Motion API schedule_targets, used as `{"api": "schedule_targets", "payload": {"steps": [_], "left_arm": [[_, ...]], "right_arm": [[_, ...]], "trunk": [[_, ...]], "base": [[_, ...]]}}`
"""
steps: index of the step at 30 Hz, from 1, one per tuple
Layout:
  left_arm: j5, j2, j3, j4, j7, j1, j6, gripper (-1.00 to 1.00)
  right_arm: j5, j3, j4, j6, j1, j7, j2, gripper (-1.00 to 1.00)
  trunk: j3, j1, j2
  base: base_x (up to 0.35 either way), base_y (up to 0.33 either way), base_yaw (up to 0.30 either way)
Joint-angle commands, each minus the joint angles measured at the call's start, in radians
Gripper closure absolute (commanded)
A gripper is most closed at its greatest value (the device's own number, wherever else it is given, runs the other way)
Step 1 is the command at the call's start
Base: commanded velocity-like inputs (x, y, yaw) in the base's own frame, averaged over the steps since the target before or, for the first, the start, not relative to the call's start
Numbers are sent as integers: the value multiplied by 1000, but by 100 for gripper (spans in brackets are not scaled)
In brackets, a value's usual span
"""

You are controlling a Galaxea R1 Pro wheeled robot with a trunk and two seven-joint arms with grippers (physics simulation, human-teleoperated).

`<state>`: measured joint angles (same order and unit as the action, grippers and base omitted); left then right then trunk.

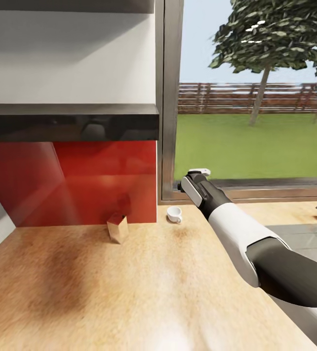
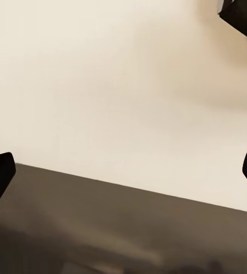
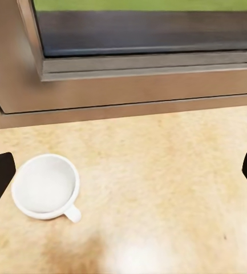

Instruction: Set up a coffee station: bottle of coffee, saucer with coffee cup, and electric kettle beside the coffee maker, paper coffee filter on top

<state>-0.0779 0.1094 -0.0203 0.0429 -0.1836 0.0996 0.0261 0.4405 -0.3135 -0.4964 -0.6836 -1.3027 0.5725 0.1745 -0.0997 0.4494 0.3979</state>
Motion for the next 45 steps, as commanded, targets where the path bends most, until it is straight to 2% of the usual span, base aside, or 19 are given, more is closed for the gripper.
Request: {"api": "schedule_targets", "payload": {"steps": [1, 7, 18, 45], "left_arm": [[-8, 0, -3, -1, -2, 0, 2, -100], [-8, 1, -3, -1, -6, 0, 3, -100], [-8, 1, -3, -1, -5, 0, 3, -100], [-9, 1, -3, -1, -6, 0, 3, -100]], "right_arm": [[9, -4, 0, -2, -1, 9, 0, -100], [9, -5, -1, -2, -1, 9, 0, -100], [9, -6, 2, -2, -1, 9, 0, -100], [9, -6, 7, -2, -1, 7, 0, -100]], "trunk": [[-4, 1, 2], [-13, 1, 2], [-65, 43, 79], [-108, 43, 79]], "base": [[0, 0, 0], [0, 0, 0], [0, 0, 0], [0, 0, 24]]}}
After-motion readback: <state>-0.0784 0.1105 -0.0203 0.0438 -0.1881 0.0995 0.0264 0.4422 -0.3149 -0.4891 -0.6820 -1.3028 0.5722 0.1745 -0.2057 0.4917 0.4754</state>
